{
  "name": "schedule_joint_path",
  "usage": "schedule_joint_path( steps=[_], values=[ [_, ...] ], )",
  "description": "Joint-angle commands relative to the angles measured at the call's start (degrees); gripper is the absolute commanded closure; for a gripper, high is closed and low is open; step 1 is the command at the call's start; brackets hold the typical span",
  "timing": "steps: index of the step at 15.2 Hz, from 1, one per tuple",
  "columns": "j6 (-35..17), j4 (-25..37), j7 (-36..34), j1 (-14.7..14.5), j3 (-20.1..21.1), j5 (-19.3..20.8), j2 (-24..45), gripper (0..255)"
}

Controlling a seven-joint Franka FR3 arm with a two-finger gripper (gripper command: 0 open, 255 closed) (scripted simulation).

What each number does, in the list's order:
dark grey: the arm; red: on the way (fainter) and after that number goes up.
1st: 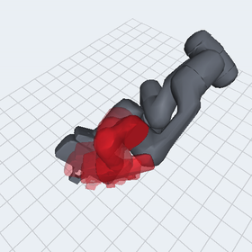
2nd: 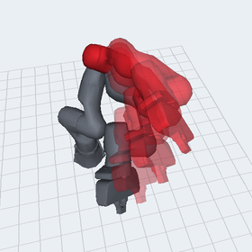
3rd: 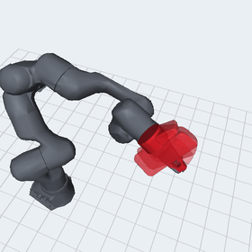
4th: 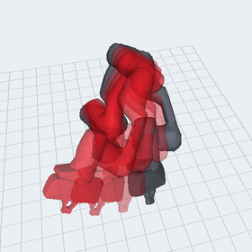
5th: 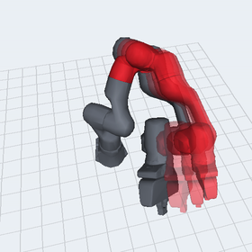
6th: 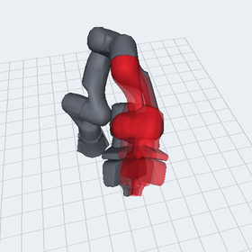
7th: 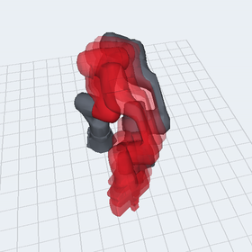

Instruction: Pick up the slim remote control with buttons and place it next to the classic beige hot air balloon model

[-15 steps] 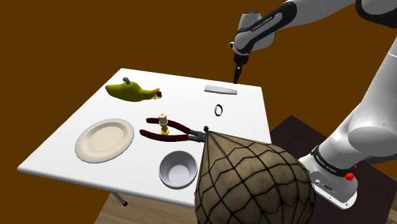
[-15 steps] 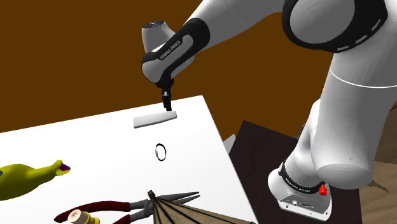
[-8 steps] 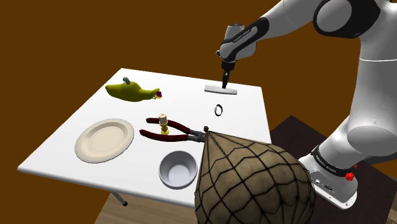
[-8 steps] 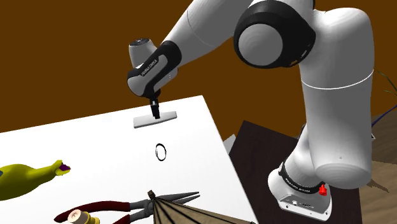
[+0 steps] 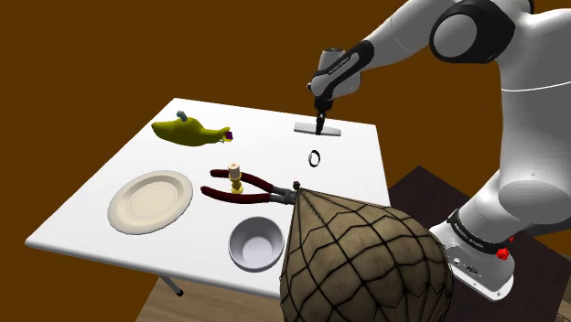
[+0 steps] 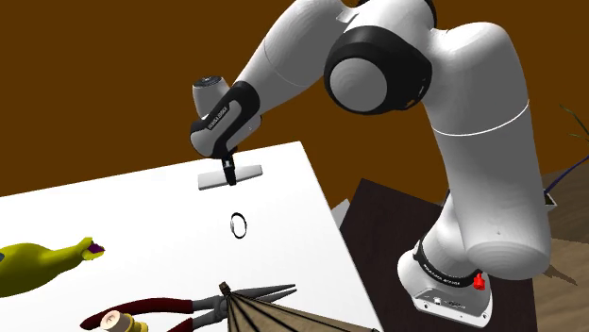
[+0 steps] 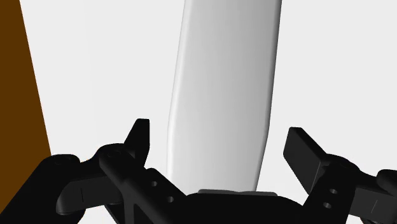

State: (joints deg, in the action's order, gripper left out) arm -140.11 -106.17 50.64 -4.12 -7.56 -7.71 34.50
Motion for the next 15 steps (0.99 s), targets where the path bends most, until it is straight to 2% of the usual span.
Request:
schedule_joint_path(
  steps=[1,8,9,15],
  values=[
    [-0.74,0.08,0.07,0.06,0.12,-0.14,0.78,0],
    [-0.72,0.09,0.07,0.06,0.12,-0.14,0.79,0],
    [-0.72,0.09,0.07,0.06,0.12,-0.14,0.79,255],
    [-0.72,0.09,0.08,0.07,0.12,-0.14,0.79,255]
  ],
)
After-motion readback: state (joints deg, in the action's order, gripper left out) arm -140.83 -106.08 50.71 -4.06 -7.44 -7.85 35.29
